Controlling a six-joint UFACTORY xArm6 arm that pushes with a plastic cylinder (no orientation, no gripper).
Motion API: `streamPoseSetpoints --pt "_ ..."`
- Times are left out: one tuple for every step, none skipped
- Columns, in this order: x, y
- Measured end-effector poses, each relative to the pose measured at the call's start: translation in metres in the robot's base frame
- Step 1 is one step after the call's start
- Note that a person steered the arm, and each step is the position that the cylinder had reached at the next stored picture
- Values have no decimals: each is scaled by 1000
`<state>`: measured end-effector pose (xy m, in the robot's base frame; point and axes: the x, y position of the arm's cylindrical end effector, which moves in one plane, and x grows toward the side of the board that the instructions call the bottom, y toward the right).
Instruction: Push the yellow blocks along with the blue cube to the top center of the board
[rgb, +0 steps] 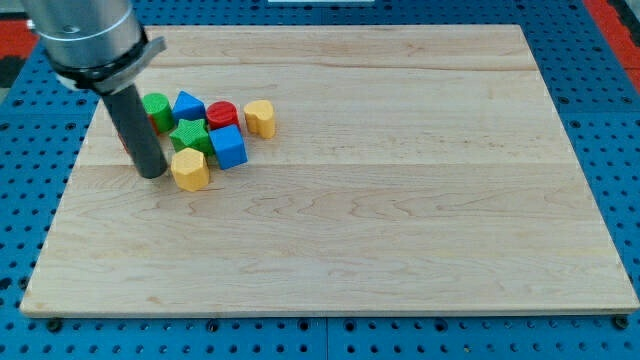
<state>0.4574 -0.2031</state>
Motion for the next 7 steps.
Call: streamPoseSetpoints --pt "19 15" --pt "20 52" --pt "-8 74" --pt "-32 101" --pt "-57 132" --pt "-96 159" --pt "-136 179"
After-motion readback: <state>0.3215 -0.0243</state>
